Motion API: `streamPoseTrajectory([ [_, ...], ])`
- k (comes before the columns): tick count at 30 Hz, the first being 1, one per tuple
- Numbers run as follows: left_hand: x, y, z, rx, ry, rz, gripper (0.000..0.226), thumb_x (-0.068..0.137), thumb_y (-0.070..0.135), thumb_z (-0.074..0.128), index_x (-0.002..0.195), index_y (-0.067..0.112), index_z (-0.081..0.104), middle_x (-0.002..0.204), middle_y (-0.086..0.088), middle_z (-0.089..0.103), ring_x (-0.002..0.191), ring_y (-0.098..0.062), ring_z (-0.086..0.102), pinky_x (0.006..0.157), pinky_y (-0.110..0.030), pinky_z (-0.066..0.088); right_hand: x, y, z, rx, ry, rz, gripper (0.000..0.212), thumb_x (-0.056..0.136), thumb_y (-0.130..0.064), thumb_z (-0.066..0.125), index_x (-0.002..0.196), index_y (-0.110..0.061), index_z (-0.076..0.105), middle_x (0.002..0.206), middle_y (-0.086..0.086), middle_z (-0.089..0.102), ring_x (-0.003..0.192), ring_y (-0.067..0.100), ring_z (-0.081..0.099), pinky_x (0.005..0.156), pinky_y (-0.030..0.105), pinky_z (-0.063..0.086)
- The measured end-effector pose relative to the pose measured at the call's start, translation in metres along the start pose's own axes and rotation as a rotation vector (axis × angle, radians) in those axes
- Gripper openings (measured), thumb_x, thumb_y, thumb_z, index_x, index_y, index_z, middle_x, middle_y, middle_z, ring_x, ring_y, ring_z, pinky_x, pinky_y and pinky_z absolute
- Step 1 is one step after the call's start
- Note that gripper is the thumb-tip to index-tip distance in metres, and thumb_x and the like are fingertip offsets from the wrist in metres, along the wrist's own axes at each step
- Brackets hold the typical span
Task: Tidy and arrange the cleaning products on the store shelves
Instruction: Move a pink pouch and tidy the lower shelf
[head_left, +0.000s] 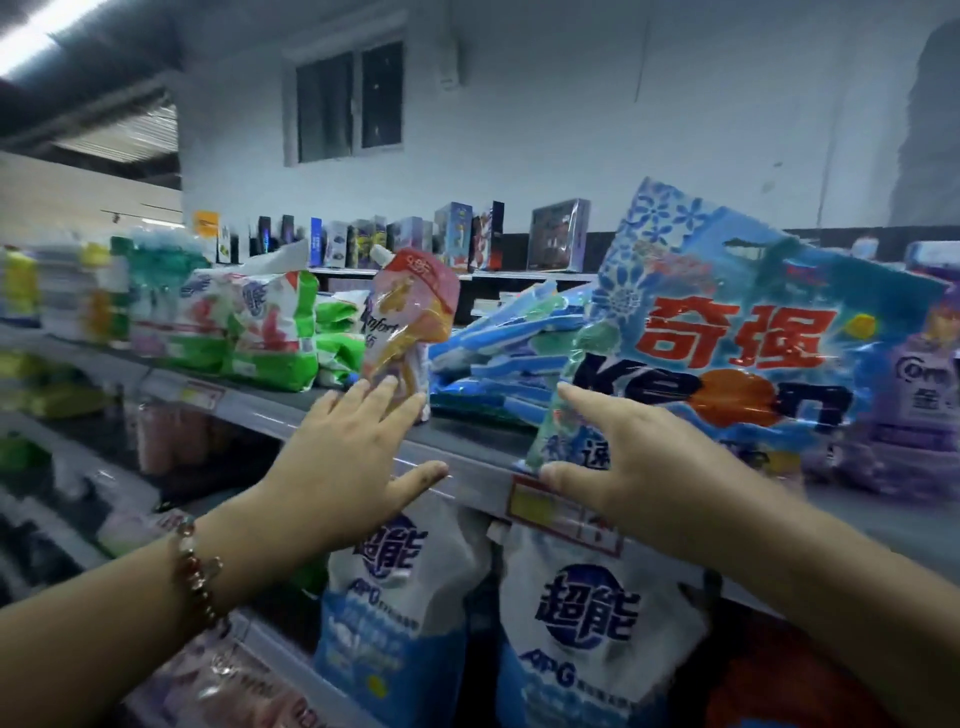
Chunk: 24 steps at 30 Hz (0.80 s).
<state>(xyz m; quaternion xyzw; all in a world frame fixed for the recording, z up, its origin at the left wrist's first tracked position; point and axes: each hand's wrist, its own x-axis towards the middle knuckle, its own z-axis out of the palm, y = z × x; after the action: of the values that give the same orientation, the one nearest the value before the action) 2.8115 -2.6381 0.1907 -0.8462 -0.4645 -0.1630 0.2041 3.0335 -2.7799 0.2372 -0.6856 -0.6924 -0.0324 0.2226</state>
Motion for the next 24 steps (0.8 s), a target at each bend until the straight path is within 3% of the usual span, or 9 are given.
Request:
streamPoseTrajectory([
  [4,0.027,-0.076,0.026,-0.025,0.028,0.003,0.108,0.072,0.084,-0.005,0.162,0.027,0.016,0.168,-0.008,0.023,0.154,-0.025,0.022,0.123,-0.044,0.022,0.085,-0.044,0.046,0.116,-0.022,0.095,0.078,0.095,-0.056,0.059,0.159,-0.03,0.023,0.16,-0.006,0.037,0.141,0.017,0.043,0.103,0.029,0.039],
  [6,0.047,-0.107,0.043,-0.043,0.043,0.015,0.104,0.076,0.084,0.0,0.162,0.026,0.015,0.167,-0.008,0.024,0.154,-0.025,0.023,0.123,-0.043,0.025,0.13,-0.06,0.069,0.287,0.039,0.153,0.06,0.095,-0.05,0.061,0.147,-0.023,0.047,0.141,-0.003,0.058,0.116,0.015,0.058,0.091,0.028,0.042],
  [8,0.066,-0.13,0.059,-0.085,0.05,0.045,0.097,0.084,0.084,0.012,0.162,0.026,0.012,0.168,-0.008,0.02,0.154,-0.025,0.022,0.124,-0.042,0.025,0.171,-0.071,0.092,0.513,0.157,0.232,0.039,0.096,-0.045,0.062,0.124,-0.018,0.064,0.122,-0.001,0.069,0.092,0.01,0.06,0.082,0.03,0.044],
  [11,0.092,-0.145,0.079,-0.235,0.052,0.122,0.086,0.095,0.075,0.03,0.163,0.029,0.006,0.17,-0.008,0.012,0.155,-0.025,0.019,0.125,-0.04,0.021,0.221,-0.072,0.116,0.841,0.35,0.384,0.034,0.095,-0.046,0.063,0.113,-0.018,0.066,0.113,-0.001,0.069,0.102,0.019,0.064,0.093,0.039,0.051],
  [15,0.114,-0.146,0.105,-0.471,0.119,0.24,0.082,0.098,0.062,0.045,0.161,0.038,-0.003,0.171,-0.007,0.008,0.154,-0.025,0.022,0.122,-0.034,0.021,0.263,-0.082,0.123,1.163,0.622,0.423,0.012,0.093,-0.034,0.071,0.094,-0.022,0.07,0.104,0.003,0.075,0.102,0.024,0.068,0.079,0.03,0.051],
  [18,0.118,-0.145,0.123,-0.633,0.187,0.248,0.08,0.098,0.061,0.047,0.16,0.043,0.0,0.171,0.0,0.009,0.151,-0.024,0.03,0.117,-0.035,0.03,0.274,-0.097,0.121,1.202,0.74,0.42,0.014,0.094,-0.02,0.07,0.08,-0.018,0.071,0.083,0.003,0.071,0.083,0.023,0.062,0.072,0.032,0.052],
  [21,0.114,-0.145,0.133,-0.882,0.247,0.214,0.081,0.096,0.058,0.052,0.159,0.045,0.003,0.169,0.006,0.018,0.138,-0.025,0.049,0.103,-0.04,0.046,0.273,-0.122,0.112,1.139,0.744,0.287,0.024,0.094,-0.015,0.069,0.07,-0.017,0.072,0.072,-0.001,0.072,0.073,0.018,0.063,0.068,0.034,0.056],
  [24,0.108,-0.158,0.122,-1.276,0.223,0.139,0.101,0.09,0.059,0.061,0.151,0.057,-0.019,0.163,0.002,0.034,0.126,-0.017,0.056,0.099,-0.041,0.05,0.26,-0.155,0.102,1.073,0.715,0.106,0.026,0.095,-0.015,0.067,0.069,-0.014,0.063,0.068,0.003,0.064,0.062,0.015,0.061,0.056,0.029,0.054],
])
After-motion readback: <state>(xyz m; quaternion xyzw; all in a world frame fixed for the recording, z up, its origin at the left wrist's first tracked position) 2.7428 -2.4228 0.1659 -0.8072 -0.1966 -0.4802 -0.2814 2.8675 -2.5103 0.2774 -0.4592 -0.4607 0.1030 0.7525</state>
